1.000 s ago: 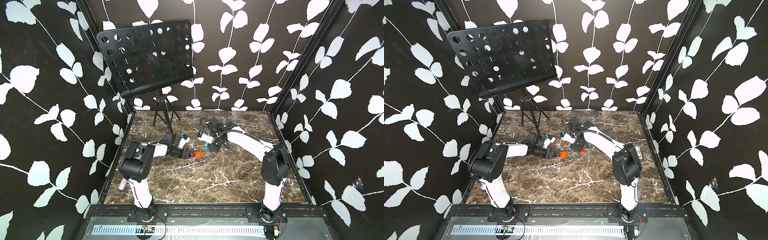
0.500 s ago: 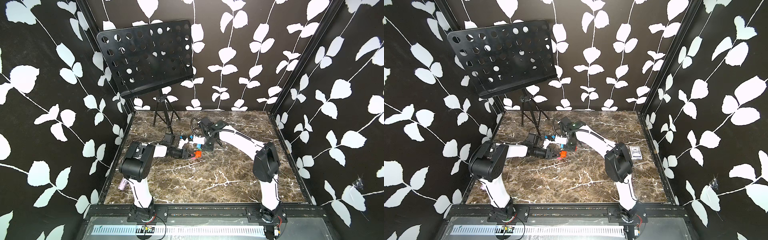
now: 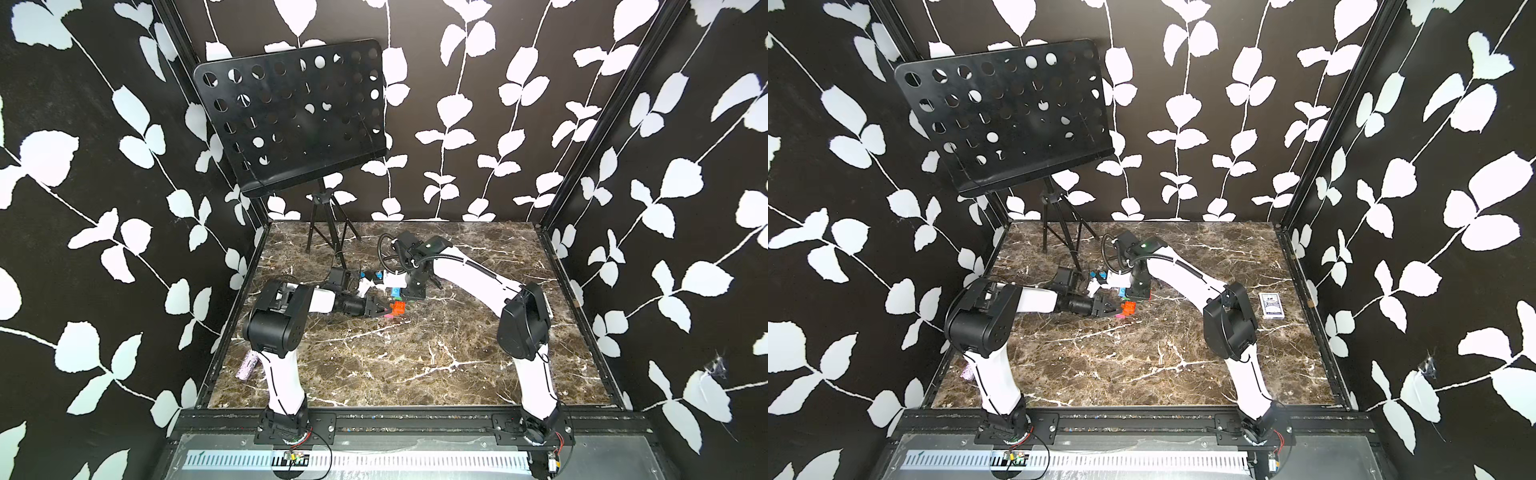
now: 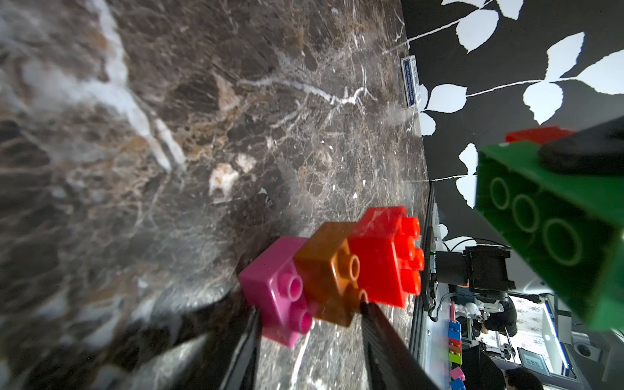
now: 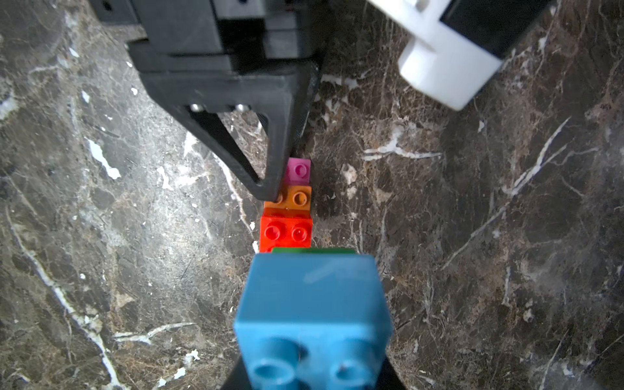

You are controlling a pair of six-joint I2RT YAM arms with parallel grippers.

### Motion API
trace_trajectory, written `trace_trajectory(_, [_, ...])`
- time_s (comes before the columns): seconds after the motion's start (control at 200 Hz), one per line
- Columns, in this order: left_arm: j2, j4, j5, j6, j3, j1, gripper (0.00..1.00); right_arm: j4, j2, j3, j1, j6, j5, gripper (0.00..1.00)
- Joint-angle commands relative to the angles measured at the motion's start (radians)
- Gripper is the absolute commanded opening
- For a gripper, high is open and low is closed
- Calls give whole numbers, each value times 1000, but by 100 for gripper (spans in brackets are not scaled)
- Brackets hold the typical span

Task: Assemble the letter y with lego
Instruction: Pick up the lego brick from the center of the board, then assemble the lego brick with the lego brick.

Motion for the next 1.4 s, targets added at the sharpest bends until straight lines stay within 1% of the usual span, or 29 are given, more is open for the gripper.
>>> trace_trajectory(0.0, [80, -133, -191, -3, -42, -7, 48, -60, 25, 28, 14, -41, -24, 24])
trace_trajectory(0.625, [82, -149, -209, -4, -36, -8, 48, -118, 111, 101, 37, -61, 8, 23])
trace_trajectory(1.395, [79, -155, -216, -3, -35, -9, 48, -144, 165, 125, 45, -35, 27, 21])
